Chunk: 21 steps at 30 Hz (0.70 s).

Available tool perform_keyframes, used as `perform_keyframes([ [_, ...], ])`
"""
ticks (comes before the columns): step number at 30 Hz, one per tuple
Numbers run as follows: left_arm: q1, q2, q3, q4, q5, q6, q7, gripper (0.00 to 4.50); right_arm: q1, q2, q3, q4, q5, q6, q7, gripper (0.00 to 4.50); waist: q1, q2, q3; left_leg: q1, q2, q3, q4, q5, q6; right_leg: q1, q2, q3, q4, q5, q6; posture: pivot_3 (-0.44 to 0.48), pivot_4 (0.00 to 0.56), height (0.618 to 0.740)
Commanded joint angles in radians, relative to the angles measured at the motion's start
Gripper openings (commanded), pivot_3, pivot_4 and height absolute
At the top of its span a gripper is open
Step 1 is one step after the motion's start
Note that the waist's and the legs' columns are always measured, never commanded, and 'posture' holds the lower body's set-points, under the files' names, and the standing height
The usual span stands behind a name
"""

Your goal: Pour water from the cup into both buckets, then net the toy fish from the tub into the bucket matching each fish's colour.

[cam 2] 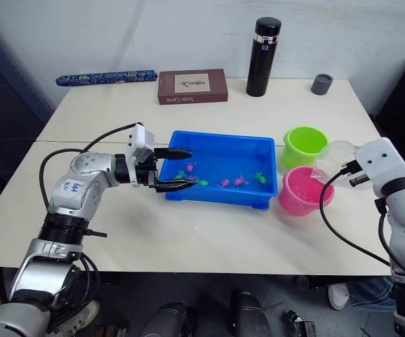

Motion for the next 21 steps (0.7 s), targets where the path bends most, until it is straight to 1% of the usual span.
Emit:
perform_keyframes([
  [1,-0.03,0.02,0.023,-0.008,-0.002,-0.017,0.004,4.5,-0.096,0.016,-0.051,0.004,0.04,0.077,-0.047,0.03,-0.001,0.0,0.0,0.0,0.0,0.0,0.0,0.0,0.0,0.0,0.0,0.0,0.0,0.0,0.0,0.0,0.15,0.74],
  [5,-0.044,0.039,0.031,0.023,0.017,-0.036,0.021,4.5,-0.239,0.047,-0.031,0.1,0.06,0.152,-0.102,0.03,-0.004,0.0,0.0,0.0,0.0,0.0,0.0,0.0,0.0,0.0,0.0,0.0,0.0,0.0,0.0,0.0,0.15,0.74],
  [10,-0.043,0.059,0.04,0.031,0.031,-0.043,0.042,4.5,-0.373,0.056,0.041,0.238,0.03,0.147,-0.158,0.03,-0.01,0.0,0.0,0.0,0.0,0.0,-0.001,0.0,0.0,-0.001,0.0,0.0,0.0,0.0,0.0,0.0,0.15,0.74],
  [15,-0.033,0.065,0.051,0.026,0.038,-0.049,0.076,4.5,-0.462,0.051,0.109,0.351,0.003,0.128,-0.204,0.03,-0.013,0.0,0.0,0.0,0.0,0.0,0.0,0.0,0.0,-0.001,-0.001,0.0,0.0,0.0,0.0,0.0,0.15,0.74],
  [21,-0.011,0.069,0.059,-0.002,0.04,-0.052,0.115,4.5,-0.529,0.04,0.184,0.45,-0.037,0.102,-0.243,0.03,-0.026,0.0,0.0,-0.001,0.0,0.0,-0.001,0.0,0.0,-0.001,-0.001,0.0,0.0,0.0,0.0,0.0,0.15,0.74],
])
